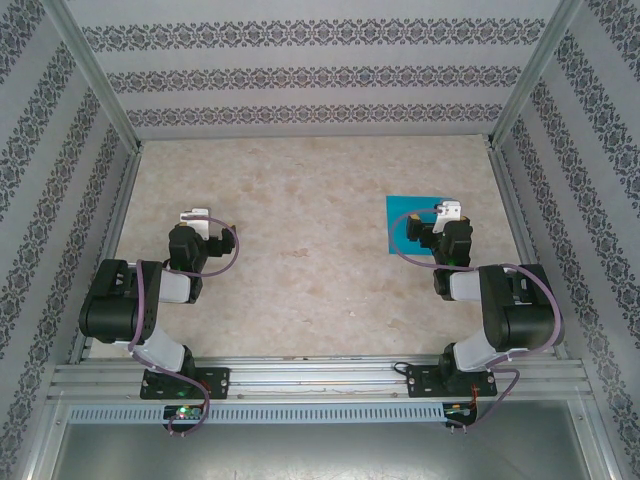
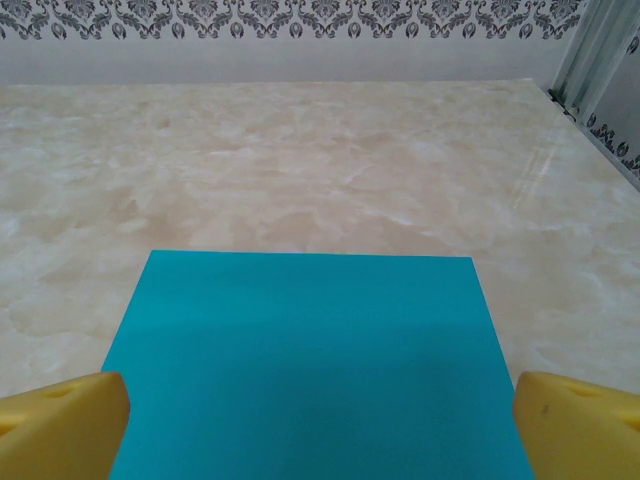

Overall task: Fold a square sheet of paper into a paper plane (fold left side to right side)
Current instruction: Move the square sheet of paper to the center of the table.

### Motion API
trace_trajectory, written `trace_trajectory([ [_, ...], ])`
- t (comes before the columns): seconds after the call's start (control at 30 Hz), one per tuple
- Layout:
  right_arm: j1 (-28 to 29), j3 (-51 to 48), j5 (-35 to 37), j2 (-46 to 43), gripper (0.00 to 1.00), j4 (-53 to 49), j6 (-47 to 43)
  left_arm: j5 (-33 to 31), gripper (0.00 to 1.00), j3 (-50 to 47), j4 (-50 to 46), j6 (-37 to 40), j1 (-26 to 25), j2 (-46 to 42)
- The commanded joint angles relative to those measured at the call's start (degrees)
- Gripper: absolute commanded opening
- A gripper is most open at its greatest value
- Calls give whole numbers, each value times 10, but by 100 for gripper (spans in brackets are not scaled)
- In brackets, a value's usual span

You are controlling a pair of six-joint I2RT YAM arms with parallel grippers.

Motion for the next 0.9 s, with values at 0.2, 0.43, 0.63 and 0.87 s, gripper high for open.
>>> trace_trajectory([
  [0.2, 6, 2, 9, -1, 98, 18, 9, 0, 100, 12, 4, 4, 5, -1],
  [0.43, 3, 8, 12, -18, 98, -2, 14, -5, 100, 14, -2, 2, 5, -1],
  [0.63, 3, 39, 11, -120, 98, -152, 21, -32, 100, 5, -49, -4, 5, -85],
  [0.87, 4, 154, -61, -150, 98, -424, 162, 9, 100, 100, -360, -168, 5, -246],
])
